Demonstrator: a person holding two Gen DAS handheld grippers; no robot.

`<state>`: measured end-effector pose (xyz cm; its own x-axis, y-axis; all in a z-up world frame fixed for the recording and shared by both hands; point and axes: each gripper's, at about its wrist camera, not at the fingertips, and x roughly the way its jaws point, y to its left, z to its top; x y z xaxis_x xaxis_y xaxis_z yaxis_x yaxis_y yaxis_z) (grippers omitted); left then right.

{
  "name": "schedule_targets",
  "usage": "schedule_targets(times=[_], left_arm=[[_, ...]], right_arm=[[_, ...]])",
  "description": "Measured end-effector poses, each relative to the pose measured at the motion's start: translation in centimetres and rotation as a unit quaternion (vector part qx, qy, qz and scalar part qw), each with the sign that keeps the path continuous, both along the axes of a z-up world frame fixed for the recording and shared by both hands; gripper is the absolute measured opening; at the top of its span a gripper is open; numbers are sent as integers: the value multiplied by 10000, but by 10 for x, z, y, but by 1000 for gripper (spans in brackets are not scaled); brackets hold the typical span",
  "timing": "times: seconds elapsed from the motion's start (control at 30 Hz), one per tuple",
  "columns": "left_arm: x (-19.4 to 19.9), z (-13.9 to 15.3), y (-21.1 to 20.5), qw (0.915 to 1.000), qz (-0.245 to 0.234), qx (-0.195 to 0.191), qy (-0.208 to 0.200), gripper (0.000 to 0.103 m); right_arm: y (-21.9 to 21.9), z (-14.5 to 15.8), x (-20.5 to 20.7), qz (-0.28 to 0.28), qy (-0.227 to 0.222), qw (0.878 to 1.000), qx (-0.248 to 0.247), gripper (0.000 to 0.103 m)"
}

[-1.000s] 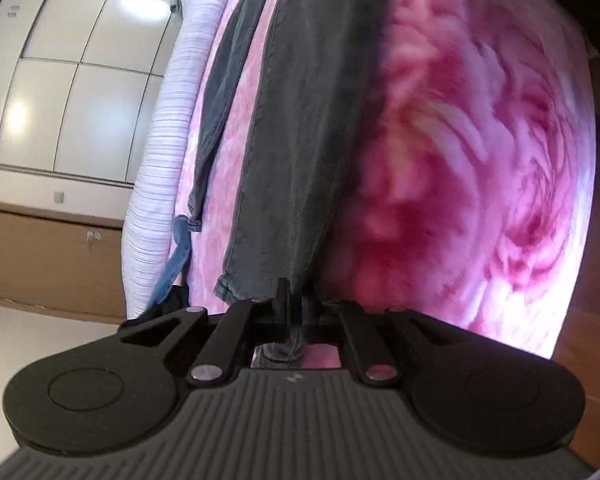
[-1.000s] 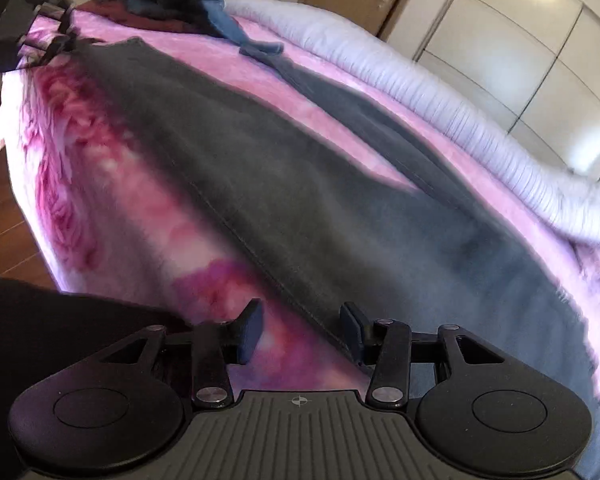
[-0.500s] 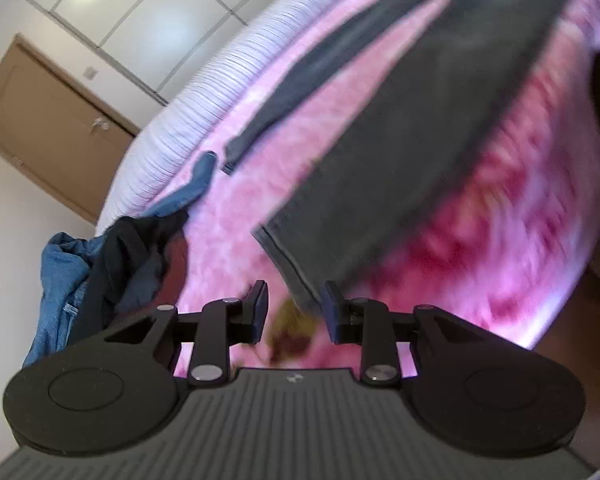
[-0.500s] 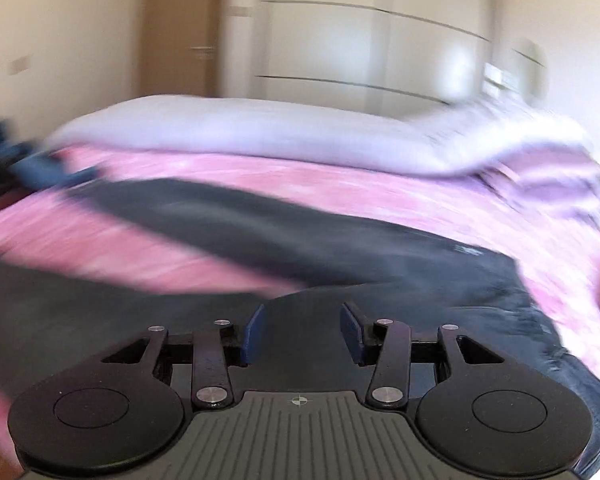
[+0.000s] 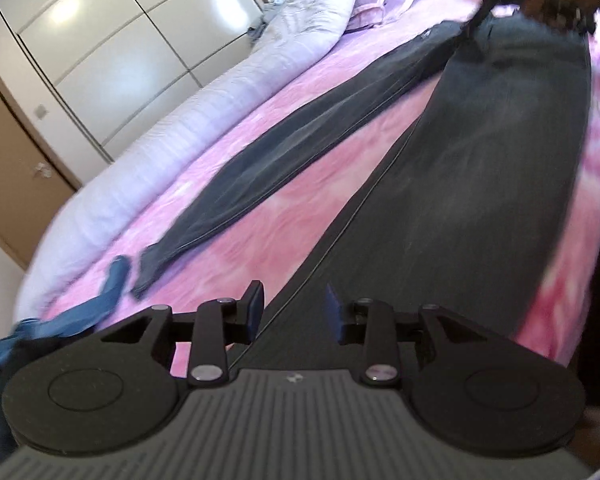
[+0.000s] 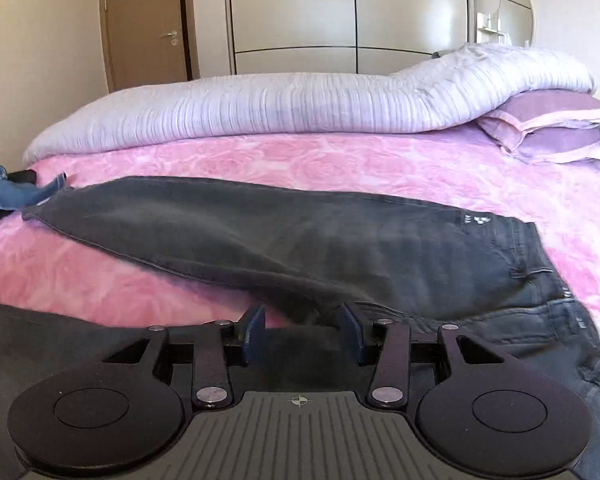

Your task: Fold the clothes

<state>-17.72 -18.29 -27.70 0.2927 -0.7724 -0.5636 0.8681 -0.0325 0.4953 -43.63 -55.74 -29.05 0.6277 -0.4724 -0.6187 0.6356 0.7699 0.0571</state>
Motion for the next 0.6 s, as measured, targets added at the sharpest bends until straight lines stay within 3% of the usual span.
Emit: schedule_targets(times=[0.07, 0.13, 0.23, 0.3, 0.4, 0.43, 0.53, 0.6], left_arm=[[-5, -5, -20, 9997, -183, 80, 134, 30], [-10, -11, -36, 9995, -255, 174, 82, 30], [-13, -18, -46, 9991, -270, 289, 117, 31], [-8, -26, -53, 9984, -120, 476, 283, 31], [2, -32, -54, 9974, -16, 512, 501, 31], [5, -31, -53, 9969, 21, 508, 600, 31], [22, -12, -43, 9962, 203, 383, 750, 33], [47, 0, -40, 9972, 411, 242, 584, 33]], right_arm=[[-8, -24, 15, 138, 427, 9987, 251, 46], [-7, -22, 22, 113, 537, 9984, 123, 46], [18, -3, 22, 50, 238, 9997, -81, 46], [47, -4, 27, 417, 126, 9988, -213, 46], [77, -36, 54, 1235, 686, 9900, 18, 46], [82, -40, 56, 1203, 639, 9906, -157, 46], [82, -32, 55, 893, 420, 9949, 189, 46], [87, -25, 51, 903, 212, 9952, 301, 46]])
